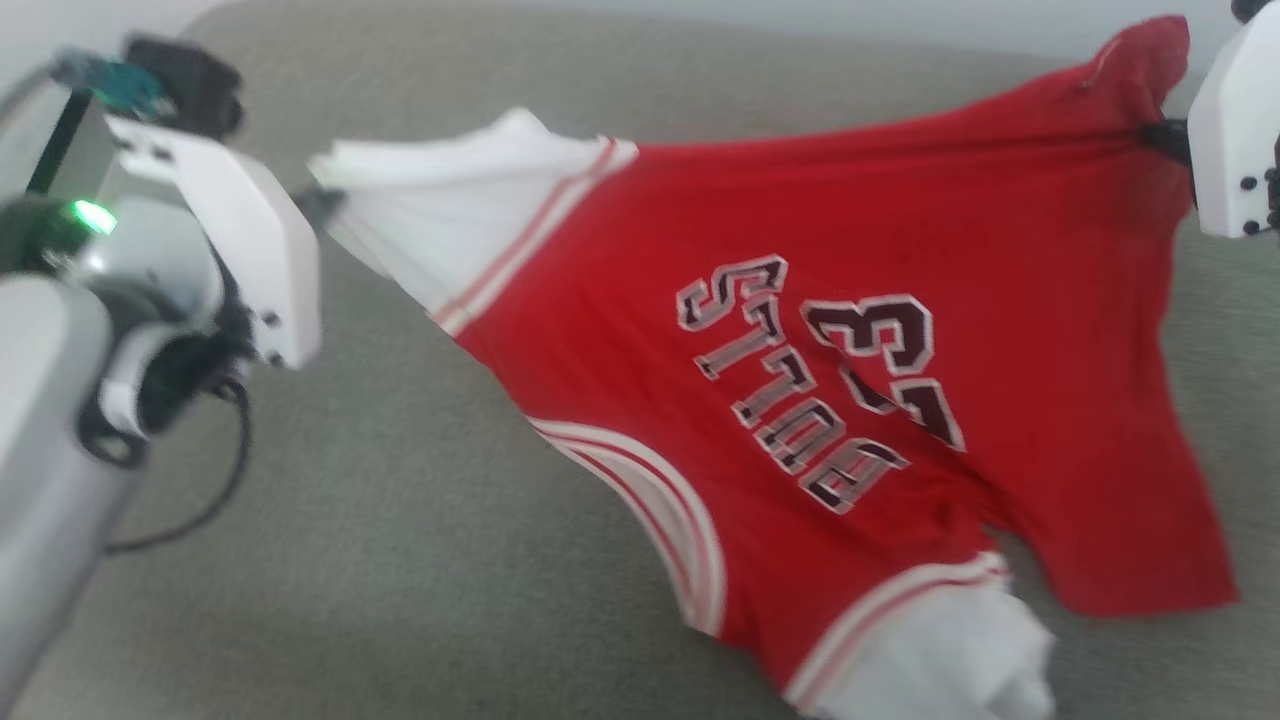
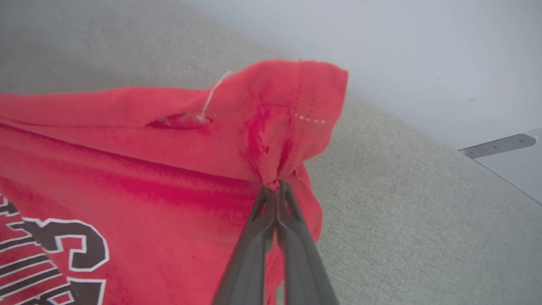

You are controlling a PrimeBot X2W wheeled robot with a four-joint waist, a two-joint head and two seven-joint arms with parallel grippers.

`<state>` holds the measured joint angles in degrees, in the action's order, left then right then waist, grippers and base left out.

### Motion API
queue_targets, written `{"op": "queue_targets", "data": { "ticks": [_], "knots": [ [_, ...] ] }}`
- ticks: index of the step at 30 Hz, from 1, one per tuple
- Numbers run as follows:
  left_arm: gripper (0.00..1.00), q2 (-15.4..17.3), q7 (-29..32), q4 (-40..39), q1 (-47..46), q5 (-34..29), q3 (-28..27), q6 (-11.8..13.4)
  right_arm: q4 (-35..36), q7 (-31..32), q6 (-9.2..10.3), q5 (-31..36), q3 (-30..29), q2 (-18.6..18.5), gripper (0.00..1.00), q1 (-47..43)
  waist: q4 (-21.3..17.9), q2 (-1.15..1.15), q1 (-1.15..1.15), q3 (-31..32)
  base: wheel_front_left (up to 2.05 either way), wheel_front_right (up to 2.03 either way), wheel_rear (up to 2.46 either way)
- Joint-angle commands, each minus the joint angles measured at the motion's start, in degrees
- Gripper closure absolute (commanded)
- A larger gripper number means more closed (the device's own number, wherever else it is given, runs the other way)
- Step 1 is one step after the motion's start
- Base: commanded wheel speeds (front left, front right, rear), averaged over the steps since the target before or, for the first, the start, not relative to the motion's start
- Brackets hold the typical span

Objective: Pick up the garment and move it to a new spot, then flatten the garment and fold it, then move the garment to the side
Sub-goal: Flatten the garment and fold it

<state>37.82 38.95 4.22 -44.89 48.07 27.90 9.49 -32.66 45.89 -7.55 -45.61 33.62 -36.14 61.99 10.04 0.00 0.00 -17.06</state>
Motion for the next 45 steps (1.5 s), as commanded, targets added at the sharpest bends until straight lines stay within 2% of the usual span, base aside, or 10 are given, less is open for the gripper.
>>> {"op": "queue_targets", "data": {
  "ticks": [1,11,18,24,30,34,35,39,42,45],
  "knots": [
    [1.0,1.11,0.81,0.19,-1.4,-1.2,-0.37,0.28,0.43,-0.12,0.13,-0.23,-0.46,0.02,1.0,0.29,-2.61,0.0,0.0,2.54,0.0,0.0,0.0],
    [1.0,2.53,6.68,3.28,-11.8,-2.05,0.26,-1.99,6.17,1.22,0.13,0.67,-5.53,0.96,1.0,-0.16,-7.85,0.0,0.0,7.51,0.0,0.0,0.0],
    [1.0,0.31,3.37,9.61,-18.98,-3.94,0.54,-5.0,4.87,-1.13,0.12,4.76,-10.09,3.57,1.0,1.48,-9.18,0.0,0.0,6.75,0.0,0.0,0.0],
    [1.0,-3.59,-6.6,19.77,-28.44,-8.48,0.84,-7.89,-0.74,-8.98,0.13,11.95,-15.36,8.11,1.0,5.68,-9.9,0.0,0.0,3.15,0.0,0.0,0.0],
    [1.0,-7.29,-20.46,30.26,-40.11,-13.81,0.68,-9.36,-7.04,-19.0,0.14,19.24,-17.95,11.98,1.0,12.71,-10.67,0.0,0.0,-2.95,0.0,0.0,0.0],
    [1.0,-9.28,-31.51,36.07,-48.55,-18.0,1.25,-10.28,-10.38,-29.53,0.13,24.63,-18.92,13.37,1.0,18.21,-10.71,0.0,0.0,-7.02,0.0,0.0,0.0],
    [1.0,-10.16,-37.32,38.5,-51.85,-19.47,1.21,-10.59,-12.19,-35.16,0.13,27.27,-19.22,14.0,1.0,20.24,-10.61,0.0,0.0,-8.52,0.0,0.0,0.0],
    [1.0,-11.64,-47.82,42.16,-56.01,-21.6,1.59,-11.5,-15.11,-44.98,0.13,32.06,-18.16,14.89,1.0,23.08,-10.01,0.0,0.0,-10.13,0.0,0.0,0.0],
    [1.0,-12.69,-51.06,45.49,-55.12,-21.36,2.3,-13.31,-18.64,-47.83,0.12,32.16,-16.85,15.94,1.0,22.66,-9.26,0.0,0.0,-10.23,0.0,0.0,0.0],
    [1.0,-13.81,-49.83,49.61,-52.26,-20.1,3.74,-15.13,-22.38,-46.46,0.12,30.84,-14.26,16.46,1.0,20.9,-8.55,0.0,0.0,-9.63,0.0,0.0,0.0]
  ]
}}
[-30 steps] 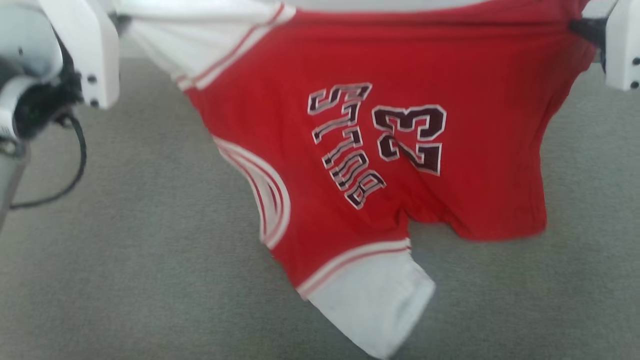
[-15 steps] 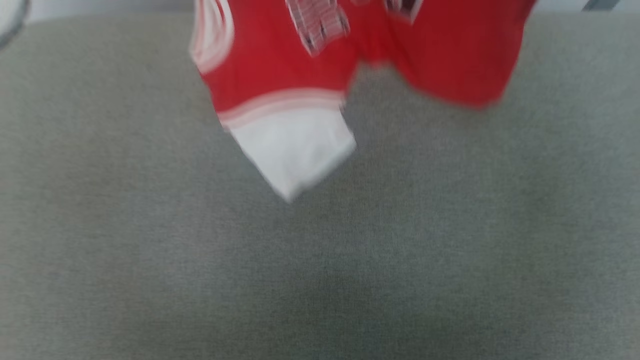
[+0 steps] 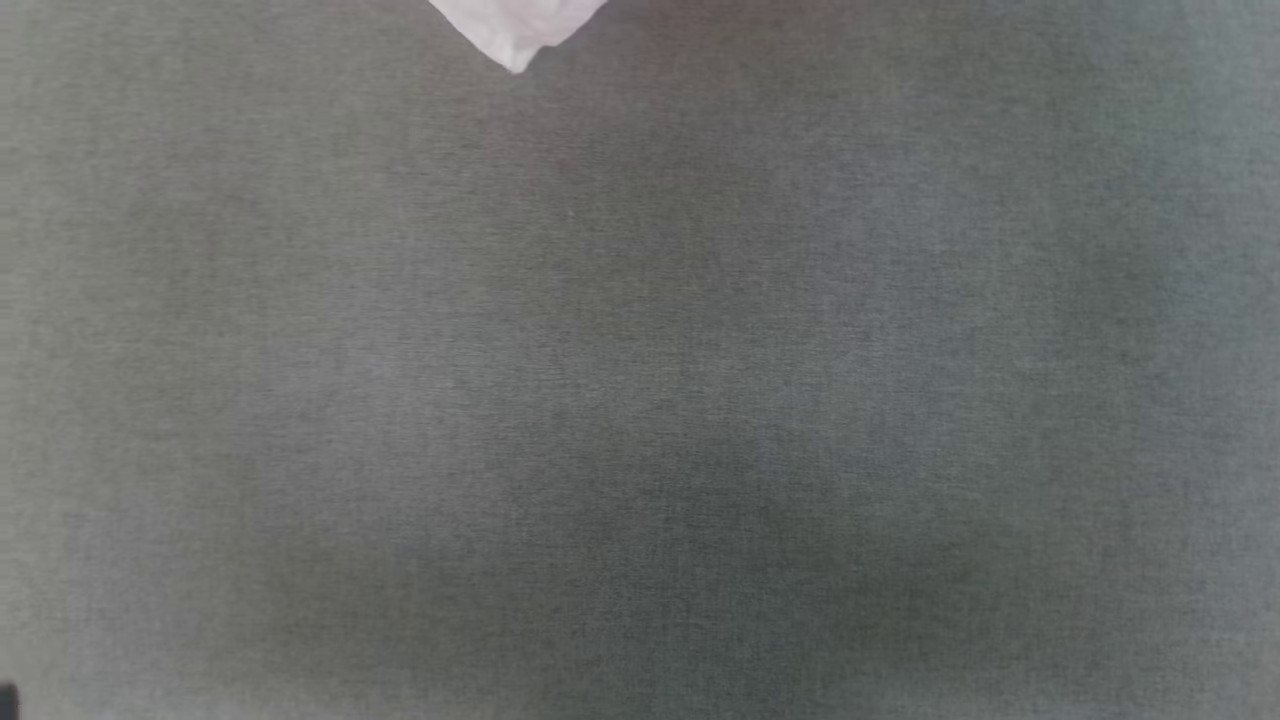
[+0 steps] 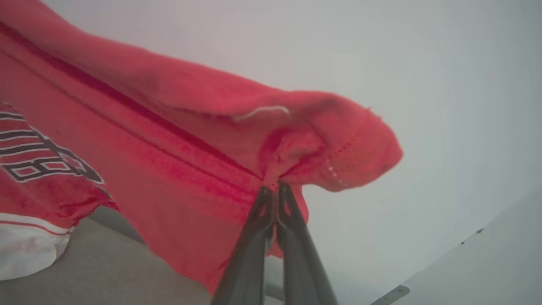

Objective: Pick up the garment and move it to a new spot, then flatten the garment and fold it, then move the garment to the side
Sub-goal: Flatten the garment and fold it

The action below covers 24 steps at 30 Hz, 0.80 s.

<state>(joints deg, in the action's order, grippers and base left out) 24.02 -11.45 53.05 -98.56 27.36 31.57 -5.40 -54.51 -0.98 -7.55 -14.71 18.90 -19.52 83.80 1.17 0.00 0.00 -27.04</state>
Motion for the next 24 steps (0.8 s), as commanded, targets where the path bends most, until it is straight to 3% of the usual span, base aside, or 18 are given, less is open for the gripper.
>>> {"op": "queue_targets", "data": {
  "ticks": [1,6,9,15,19,24],
  "knots": [
    [1.0,-0.59,1.34,1.89,2.59,1.45,0.38,-0.74,-1.73,1.52,0.12,-0.87,1.61,-0.08,1.0,-2.03,0.62,0.0,0.0,0.72,0.0,0.0,0.0],
    [1.0,-1.59,9.03,5.26,9.84,5.6,3.15,-1.93,-2.4,5.77,0.12,-8.46,6.33,0.93,1.0,-8.13,1.69,0.0,0.0,2.96,0.0,0.0,0.0],
    [1.0,-1.38,13.63,3.27,15.88,9.05,5.76,-2.02,-0.22,9.23,0.12,-13.96,9.6,0.16,1.0,-13.17,2.07,0.0,0.0,4.59,0.0,0.0,0.0],
    [1.0,2.05,22.23,-2.87,26.48,15.81,8.98,-2.04,6.54,14.32,0.11,-21.72,14.48,-3.57,1.0,-21.35,2.8,0.0,0.0,7.46,0.0,0.0,0.0],
    [1.0,5.17,29.21,-8.25,34.77,20.01,9.55,-1.98,13.51,17.24,0.12,-27.01,17.65,-8.3,1.0,-28.0,3.26,0.0,0.0,9.45,0.0,0.0,0.0],
    [1.0,9.77,35.77,-19.14,45.98,23.92,9.46,1.85,21.26,19.98,0.11,-32.19,19.17,-13.64,1.0,-36.1,3.73,0.0,0.0,11.41,0.0,0.0,0.0]
  ]
}}
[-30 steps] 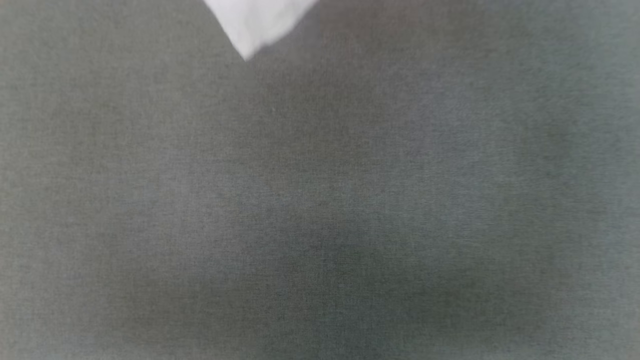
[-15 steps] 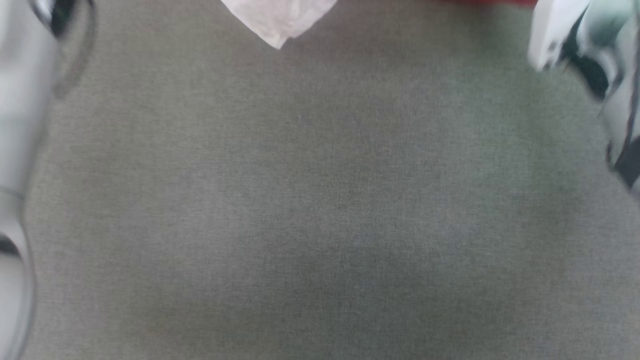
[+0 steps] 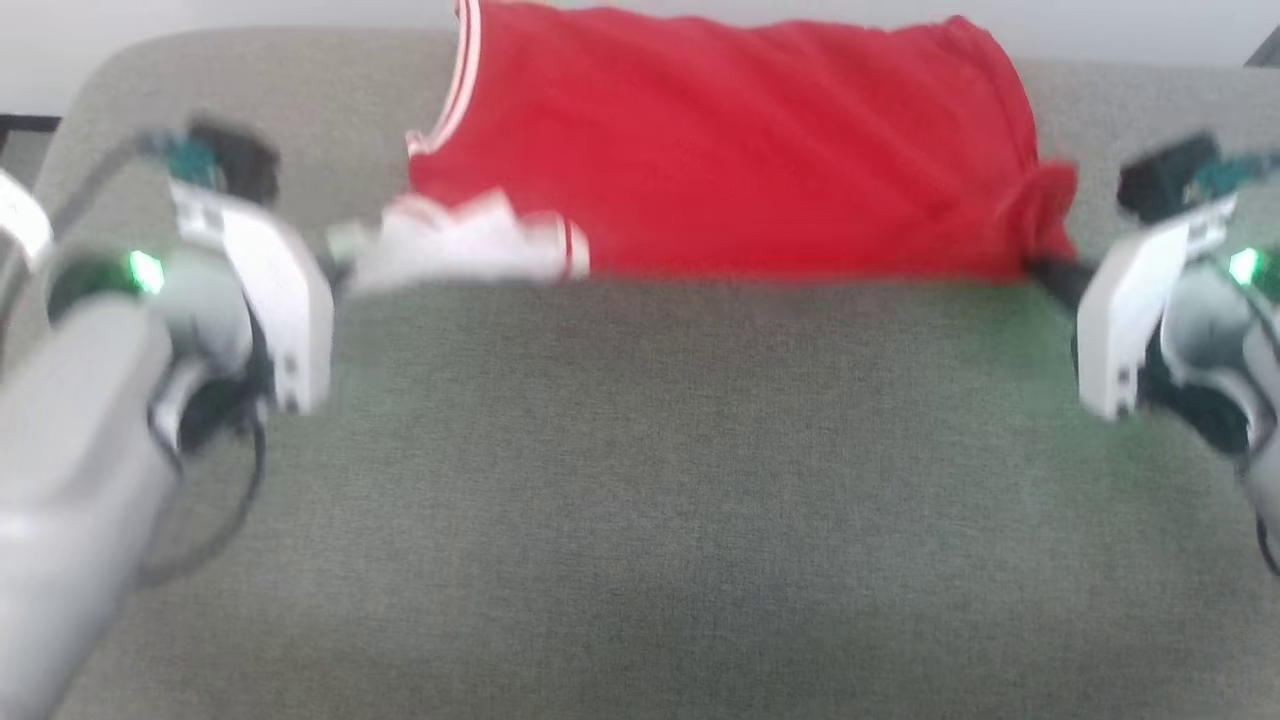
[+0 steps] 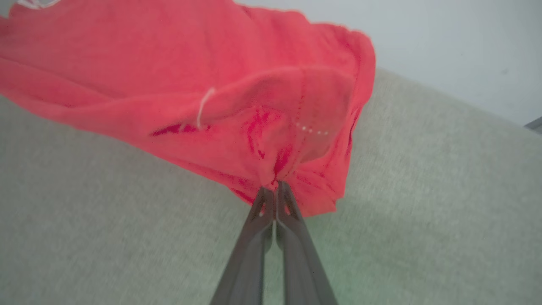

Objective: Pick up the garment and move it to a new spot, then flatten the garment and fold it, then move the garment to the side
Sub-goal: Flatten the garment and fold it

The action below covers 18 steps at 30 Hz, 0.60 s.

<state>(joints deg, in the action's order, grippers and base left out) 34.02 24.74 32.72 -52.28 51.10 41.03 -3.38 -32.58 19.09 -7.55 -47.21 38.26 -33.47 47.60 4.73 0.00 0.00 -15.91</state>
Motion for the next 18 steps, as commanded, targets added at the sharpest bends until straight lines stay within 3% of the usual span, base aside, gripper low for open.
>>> {"op": "queue_targets", "data": {
  "ticks": [1,9,18],
  "knots": [
    [1.0,0.78,0.65,-1.48,2.13,1.24,-0.29,1.19,0.94,0.57,0.12,-0.51,0.1,-0.76,1.0,-1.37,0.23,0.0,0.0,0.62,0.0,0.0,0.0],
    [1.0,9.4,5.72,-25.76,21.6,6.04,-1.32,13.64,11.14,4.14,0.12,-5.19,-1.19,-6.87,1.0,-13.87,0.51,0.0,0.0,2.58,0.0,0.0,0.0],
    [1.0,15.52,5.79,-41.77,36.63,9.79,-2.19,23.21,20.41,9.35,0.11,-7.27,-6.19,-10.06,1.0,-27.94,0.4,0.0,0.0,3.29,0.0,0.0,0.0]
  ]
}}
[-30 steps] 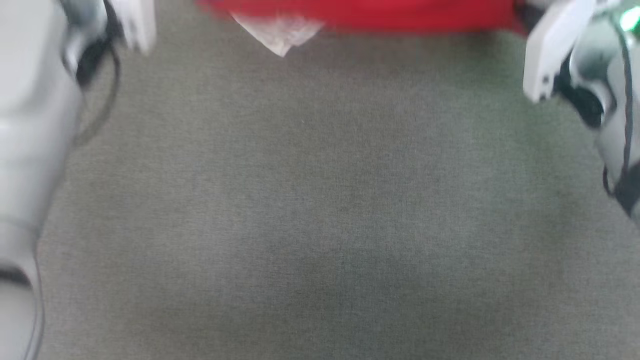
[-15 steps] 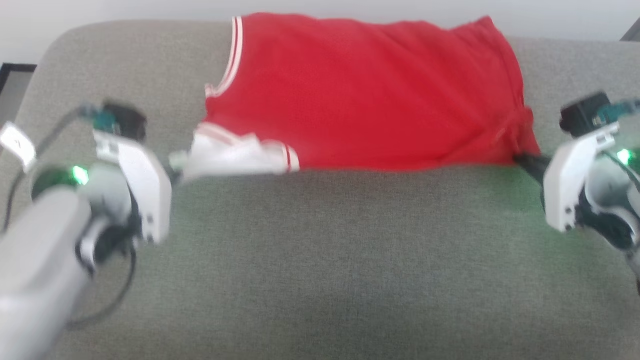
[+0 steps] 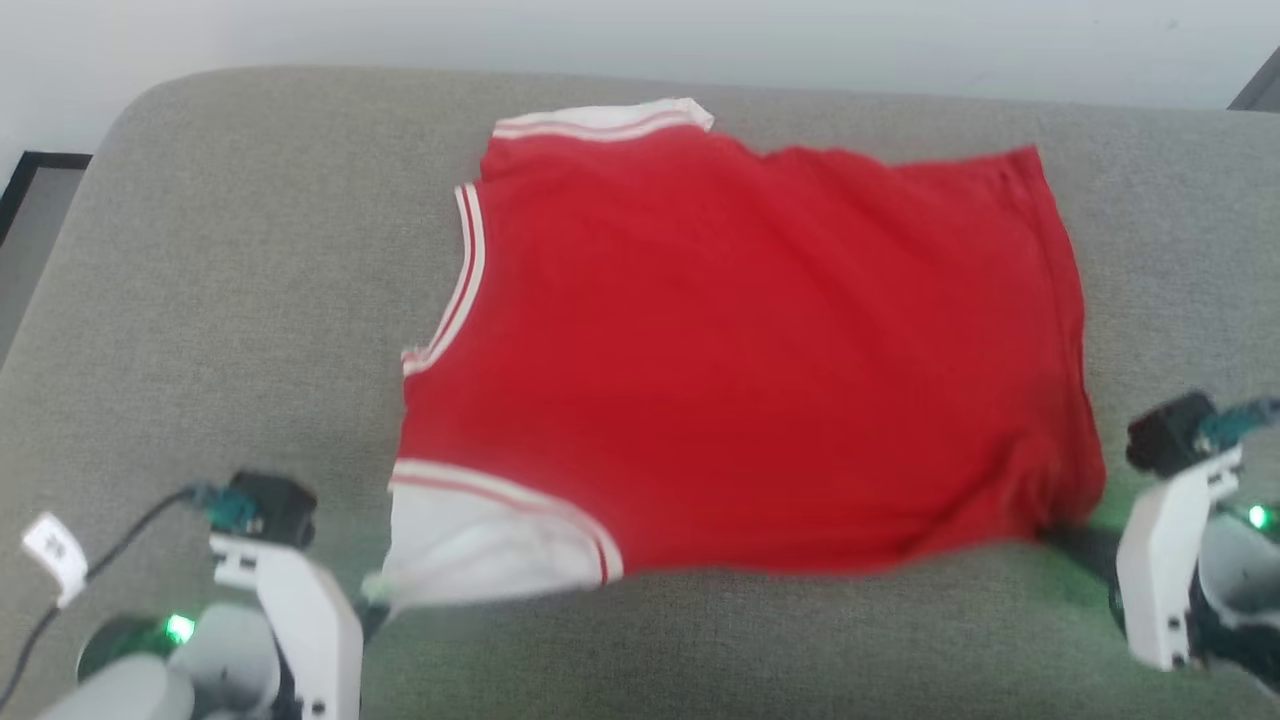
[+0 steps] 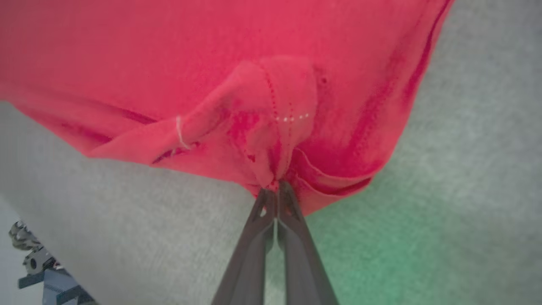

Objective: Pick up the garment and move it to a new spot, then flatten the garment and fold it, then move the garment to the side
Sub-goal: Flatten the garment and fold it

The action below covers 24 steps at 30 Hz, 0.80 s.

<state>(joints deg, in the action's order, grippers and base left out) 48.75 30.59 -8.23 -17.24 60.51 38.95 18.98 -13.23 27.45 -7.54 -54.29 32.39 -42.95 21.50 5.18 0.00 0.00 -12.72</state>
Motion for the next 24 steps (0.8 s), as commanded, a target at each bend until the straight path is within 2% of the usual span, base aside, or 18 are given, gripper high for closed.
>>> {"op": "queue_targets", "data": {
  "ticks": [1,8,12,19,24],
  "knots": [
    [1.0,1.13,0.05,-1.97,2.74,0.79,-0.17,1.78,2.33,1.99,0.1,-0.86,-0.86,-0.86,1.0,-3.47,-0.11,0.0,0.0,0.15,0.0,0.0,0.0],
    [1.0,3.24,1.41,-5.94,8.68,3.16,0.06,5.36,9.92,8.42,0.11,-2.4,-6.12,-2.62,1.0,-13.61,-0.34,0.0,0.0,0.37,0.0,0.0,0.0],
    [1.0,4.97,0.28,-8.18,8.38,2.37,-1.32,6.28,14.56,9.67,0.1,-0.29,-11.95,-0.77,1.0,-17.61,-0.85,0.0,0.0,0.15,0.0,0.0,0.0],
    [1.0,7.28,-0.57,-10.06,2.52,-1.24,-3.41,4.56,17.99,11.22,0.1,3.79,-18.29,3.29,1.0,-16.83,-1.5,0.0,0.0,0.13,0.0,0.0,0.0],
    [1.0,7.01,0.12,-7.73,-5.39,-4.15,-4.15,0.81,18.52,12.25,0.1,7.21,-20.7,5.97,1.0,-13.01,-2.06,0.0,0.0,-0.54,0.0,0.0,0.0]
  ]
}}
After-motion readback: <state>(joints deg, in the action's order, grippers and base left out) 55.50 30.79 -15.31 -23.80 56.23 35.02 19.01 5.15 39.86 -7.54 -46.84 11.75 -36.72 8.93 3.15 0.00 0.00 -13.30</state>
